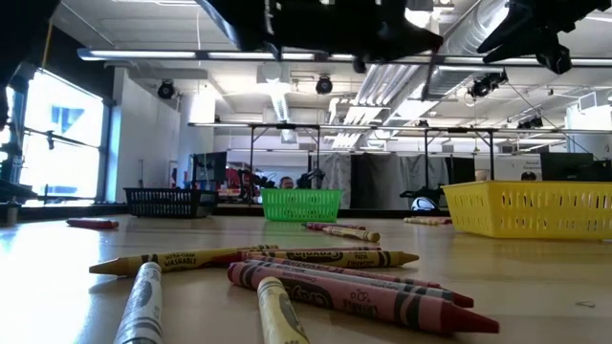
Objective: Sort crayons
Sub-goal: Put the red crayon into the yellow basket, then put the gray crayon into the black basket
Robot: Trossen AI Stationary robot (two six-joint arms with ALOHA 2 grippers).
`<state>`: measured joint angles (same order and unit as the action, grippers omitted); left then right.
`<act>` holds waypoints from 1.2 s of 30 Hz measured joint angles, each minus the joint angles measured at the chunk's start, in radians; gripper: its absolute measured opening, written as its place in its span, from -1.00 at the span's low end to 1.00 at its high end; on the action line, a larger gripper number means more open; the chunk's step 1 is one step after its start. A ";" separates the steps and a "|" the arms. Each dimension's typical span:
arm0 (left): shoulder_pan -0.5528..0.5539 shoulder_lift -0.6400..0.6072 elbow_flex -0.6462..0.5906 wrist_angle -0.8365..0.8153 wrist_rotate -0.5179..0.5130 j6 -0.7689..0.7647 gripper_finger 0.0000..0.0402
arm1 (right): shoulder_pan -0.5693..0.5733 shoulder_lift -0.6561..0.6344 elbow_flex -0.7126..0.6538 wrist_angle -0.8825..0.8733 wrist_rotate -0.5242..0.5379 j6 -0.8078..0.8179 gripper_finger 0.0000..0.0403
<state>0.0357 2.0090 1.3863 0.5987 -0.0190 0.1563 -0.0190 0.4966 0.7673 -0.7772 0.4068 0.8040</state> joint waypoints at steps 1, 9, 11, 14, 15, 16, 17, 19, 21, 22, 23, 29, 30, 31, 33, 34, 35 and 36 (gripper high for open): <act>0.004 0.032 0.034 0.003 0.033 -0.016 -1.00 | 0.003 0.001 0.000 -0.006 0.000 0.000 -0.65; 0.006 0.179 0.178 0.004 0.108 -0.089 -1.00 | 0.009 0.001 0.000 -0.076 -0.007 0.000 -0.65; 0.007 0.201 0.187 0.003 0.107 -0.104 -1.00 | 0.009 0.001 0.000 -0.093 -0.007 0.000 -0.65; 0.007 0.226 0.187 0.004 0.107 -0.111 -1.00 | 0.009 0.000 0.000 -0.119 -0.007 0.000 -0.65; 0.007 0.230 0.187 -0.004 0.107 -0.113 -1.00 | 0.009 0.001 0.000 -0.125 -0.007 0.000 -0.65; 0.007 0.231 0.186 -0.011 0.107 -0.120 -1.00 | 0.009 0.001 0.000 -0.128 -0.007 0.000 -0.65; 0.005 0.231 0.185 -0.011 0.107 -0.125 -1.00 | 0.009 0.001 0.000 -0.128 -0.007 0.000 -0.65; 0.002 0.228 0.187 -0.012 0.107 -0.143 -0.98 | 0.009 0.001 0.000 -0.128 -0.007 0.000 -0.65; 0.002 0.228 0.187 -0.013 0.107 -0.161 -0.94 | 0.009 0.000 0.000 -0.128 -0.007 0.000 -0.65; 0.002 0.229 0.187 -0.011 0.107 -0.176 -0.91 | 0.009 0.001 0.000 -0.128 -0.007 0.000 -0.65; 0.002 0.229 0.187 -0.006 0.107 -0.193 -0.88 | 0.009 0.001 0.000 -0.128 -0.006 0.000 -0.65; 0.002 0.229 0.187 -0.022 0.107 -0.279 -0.67 | 0.009 0.001 0.000 -0.128 -0.006 0.000 -0.65; 0.002 0.229 0.187 -0.019 0.107 -0.279 -0.63 | 0.009 0.001 0.000 -0.128 -0.006 0.002 -0.65; 0.002 0.229 0.187 -0.016 0.107 -0.280 -0.60 | 0.009 0.001 0.000 -0.128 -0.006 0.004 -0.65; 0.002 0.229 0.187 -0.017 0.106 -0.284 -0.53 | 0.009 0.001 0.000 -0.127 -0.006 0.005 -0.65; 0.002 0.229 0.187 -0.019 0.106 -0.283 -0.51 | 0.009 0.001 0.000 -0.127 -0.006 0.006 -0.65; 0.002 0.229 0.187 -0.018 0.102 -0.278 -0.48 | 0.009 0.001 0.000 -0.127 -0.007 0.007 -0.65; 0.002 0.228 0.187 -0.017 0.102 -0.274 -0.47 | 0.009 0.001 0.000 -0.127 -0.011 0.007 -0.65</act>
<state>0.0380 2.2371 1.5730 0.5820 0.0830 -0.1179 -0.0101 0.4976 0.7673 -0.9043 0.3959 0.8112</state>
